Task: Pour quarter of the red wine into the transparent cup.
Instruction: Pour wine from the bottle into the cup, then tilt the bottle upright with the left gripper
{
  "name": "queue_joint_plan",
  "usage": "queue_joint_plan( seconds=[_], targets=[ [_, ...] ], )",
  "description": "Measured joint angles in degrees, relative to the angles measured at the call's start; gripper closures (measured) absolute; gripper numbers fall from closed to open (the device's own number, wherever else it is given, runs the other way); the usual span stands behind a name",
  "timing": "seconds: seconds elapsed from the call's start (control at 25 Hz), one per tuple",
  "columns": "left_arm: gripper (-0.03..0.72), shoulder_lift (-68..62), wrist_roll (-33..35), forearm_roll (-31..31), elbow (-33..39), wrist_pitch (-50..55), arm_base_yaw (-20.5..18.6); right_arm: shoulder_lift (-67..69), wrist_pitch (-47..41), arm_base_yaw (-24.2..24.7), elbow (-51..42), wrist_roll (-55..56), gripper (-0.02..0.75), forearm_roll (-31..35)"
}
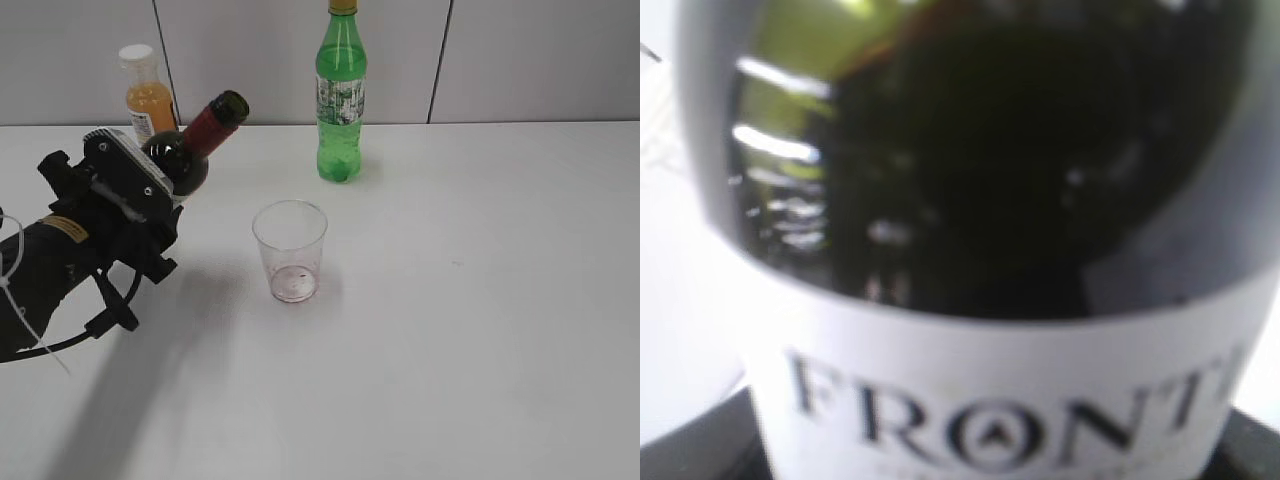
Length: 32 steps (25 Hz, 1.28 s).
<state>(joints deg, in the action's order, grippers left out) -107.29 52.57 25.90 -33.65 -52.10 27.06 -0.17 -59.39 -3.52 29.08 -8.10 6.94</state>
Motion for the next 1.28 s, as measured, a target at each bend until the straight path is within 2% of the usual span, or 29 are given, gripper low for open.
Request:
queue_joint_plan(
  seconds=[0.28,0.6,1.28],
  targets=[
    [0.143,0.0,13.33,4.42,0.0,-1.0,0.0,0.0,0.0,0.0,0.0,0.0,0.145,0.0],
    [0.143,0.0,16.95,6.04,0.0,-1.3,0.0,0.0,0.0,0.0,0.0,0.0,0.145,0.0],
    [0.143,0.0,29.6,7.24,-0.79,-1.65,-0.13,0.0,0.0,0.0,0.0,-0.05,0.145,0.0]
  ],
)
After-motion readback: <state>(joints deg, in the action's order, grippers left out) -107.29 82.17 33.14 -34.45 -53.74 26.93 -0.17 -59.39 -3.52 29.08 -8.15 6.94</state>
